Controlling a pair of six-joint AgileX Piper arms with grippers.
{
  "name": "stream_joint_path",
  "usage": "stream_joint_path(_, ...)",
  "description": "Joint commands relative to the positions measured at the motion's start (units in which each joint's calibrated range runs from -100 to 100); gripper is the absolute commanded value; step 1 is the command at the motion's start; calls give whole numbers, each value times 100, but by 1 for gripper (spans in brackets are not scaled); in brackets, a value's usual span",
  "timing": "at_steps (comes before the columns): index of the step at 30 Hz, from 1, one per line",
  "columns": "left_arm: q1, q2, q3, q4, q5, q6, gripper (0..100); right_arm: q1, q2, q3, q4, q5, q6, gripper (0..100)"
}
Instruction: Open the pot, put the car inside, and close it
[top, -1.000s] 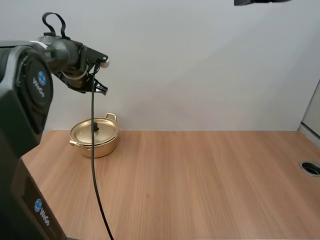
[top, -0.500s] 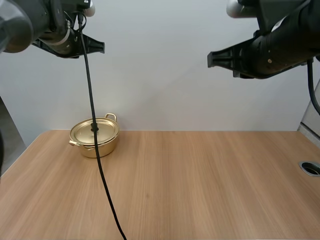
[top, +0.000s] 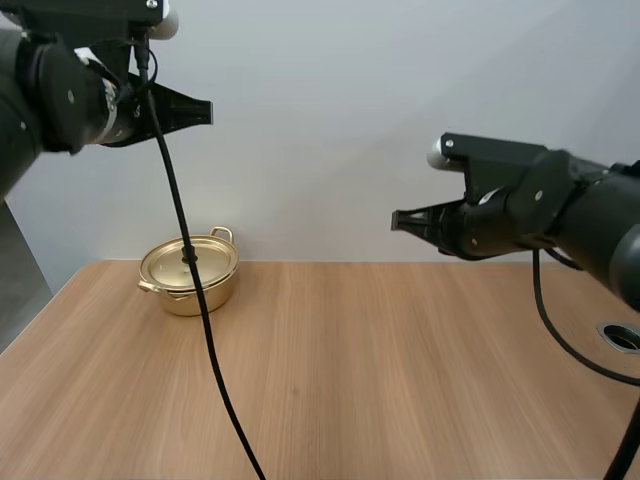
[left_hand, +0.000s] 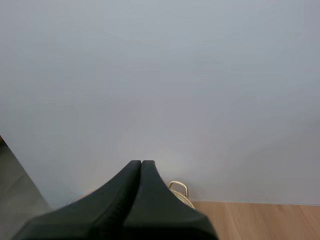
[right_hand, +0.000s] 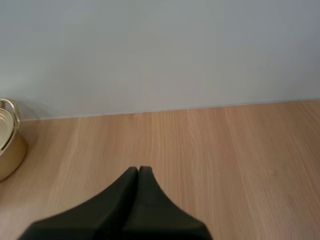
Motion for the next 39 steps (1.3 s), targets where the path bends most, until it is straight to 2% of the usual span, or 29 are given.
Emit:
stream_joint_path(1,1,-835,2238,11,-2064,-36,0,2,76,1529,-487,-1038,5,0)
stream_joint_path(5,-7,-1507,3229,11,-2487,-70,0,2,79,2140,-576,-2227,-4,0)
stream_joint_path(9,-114,-2151,4062,11,-2504,-70,0,11,43,2629,-553,-3061,-4,0)
stream_joint_path(17,-151,-3686,5384,-6,-2504,-70,0,11,-1132,3222,-832,-4318,-58,0)
stream_joint_path(24,-151,-4508,6269,-72,-3518,-79,0,11,-1915,3990,-832,-5492,-58,0)
stream_joint_path(30,-151,-4990,6269,-72,-2205,-112,0,11,-2439,4423,-788,-5548,-58,0)
stream_joint_path(35,-154,-4990,6269,-72,-1054,-468,0,11,-2874,4423,-681,-4881,-46,0)
stream_joint_path(39,-154,-4990,6269,-72,-1015,-468,0,11,-3213,4423,-330,-4404,-27,0)
